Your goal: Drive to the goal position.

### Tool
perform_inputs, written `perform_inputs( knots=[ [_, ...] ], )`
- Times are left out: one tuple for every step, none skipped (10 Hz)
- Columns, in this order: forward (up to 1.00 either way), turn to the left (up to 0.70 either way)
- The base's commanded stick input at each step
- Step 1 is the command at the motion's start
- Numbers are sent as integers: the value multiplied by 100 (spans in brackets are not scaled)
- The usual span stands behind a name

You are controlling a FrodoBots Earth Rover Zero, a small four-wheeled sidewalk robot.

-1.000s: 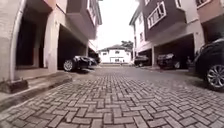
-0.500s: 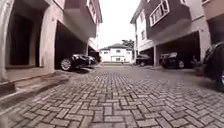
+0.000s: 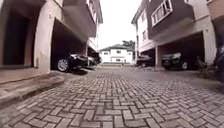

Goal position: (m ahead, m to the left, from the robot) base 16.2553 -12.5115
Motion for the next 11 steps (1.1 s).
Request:
perform_inputs(
  knots=[
    [69, 3],
    [69, 3],
    [69, -33],
    [69, -12],
    [69, 3],
    [69, 3],
    [69, 3],
    [69, 3],
    [69, 3],
    [69, 3],
    [69, 3]
  ],
)
